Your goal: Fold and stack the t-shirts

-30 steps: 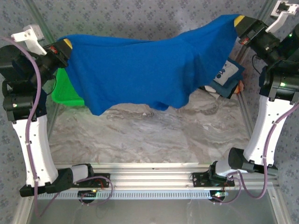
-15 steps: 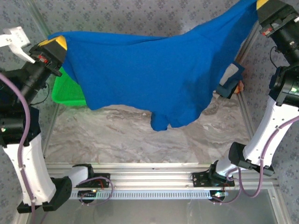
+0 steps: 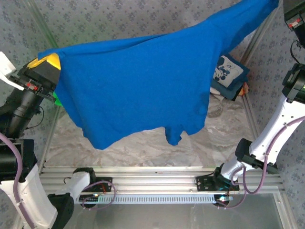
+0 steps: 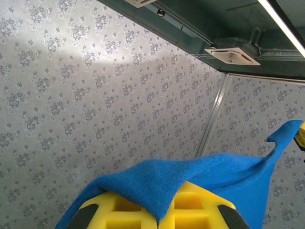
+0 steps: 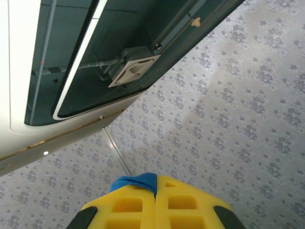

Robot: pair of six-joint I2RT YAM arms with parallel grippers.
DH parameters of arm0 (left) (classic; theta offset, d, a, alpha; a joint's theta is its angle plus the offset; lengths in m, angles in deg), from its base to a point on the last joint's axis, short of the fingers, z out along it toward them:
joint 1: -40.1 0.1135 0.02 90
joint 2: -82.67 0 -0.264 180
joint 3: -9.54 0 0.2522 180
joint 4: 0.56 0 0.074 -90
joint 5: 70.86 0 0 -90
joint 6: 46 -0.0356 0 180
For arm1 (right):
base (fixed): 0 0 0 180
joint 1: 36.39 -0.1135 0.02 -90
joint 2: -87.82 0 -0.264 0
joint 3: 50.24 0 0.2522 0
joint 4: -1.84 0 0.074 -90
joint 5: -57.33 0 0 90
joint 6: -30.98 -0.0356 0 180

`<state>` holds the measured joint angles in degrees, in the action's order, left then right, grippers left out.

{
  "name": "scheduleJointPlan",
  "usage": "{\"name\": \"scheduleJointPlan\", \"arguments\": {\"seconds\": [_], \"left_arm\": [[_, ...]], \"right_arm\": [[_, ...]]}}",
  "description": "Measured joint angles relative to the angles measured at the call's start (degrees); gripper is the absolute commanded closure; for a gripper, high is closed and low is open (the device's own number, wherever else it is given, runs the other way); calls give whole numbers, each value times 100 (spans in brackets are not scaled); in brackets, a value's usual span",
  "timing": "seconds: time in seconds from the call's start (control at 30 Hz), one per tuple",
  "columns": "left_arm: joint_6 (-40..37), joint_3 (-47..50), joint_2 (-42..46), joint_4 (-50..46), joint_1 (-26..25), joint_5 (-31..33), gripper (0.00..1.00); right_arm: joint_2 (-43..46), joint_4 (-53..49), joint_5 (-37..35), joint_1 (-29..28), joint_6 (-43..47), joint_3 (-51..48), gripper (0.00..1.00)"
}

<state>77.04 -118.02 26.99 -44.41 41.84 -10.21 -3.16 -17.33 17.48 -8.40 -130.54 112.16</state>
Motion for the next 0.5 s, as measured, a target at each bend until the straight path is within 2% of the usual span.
{"name": "scheduleJointPlan", "arguments": {"seconds": [0.23,0.37,0.5], "left_arm": [[188,1224,356,-15,0,184,100],[269,2138,461,-11,0,367,100],[376,2964,544,-61,2,562,100]], "right_arm": [[-15,-15,216,-192,-133,125,100],[-203,-562,356,-907,238,127,100],[-404,-1596,407,-1670,1056,-249,100]]}}
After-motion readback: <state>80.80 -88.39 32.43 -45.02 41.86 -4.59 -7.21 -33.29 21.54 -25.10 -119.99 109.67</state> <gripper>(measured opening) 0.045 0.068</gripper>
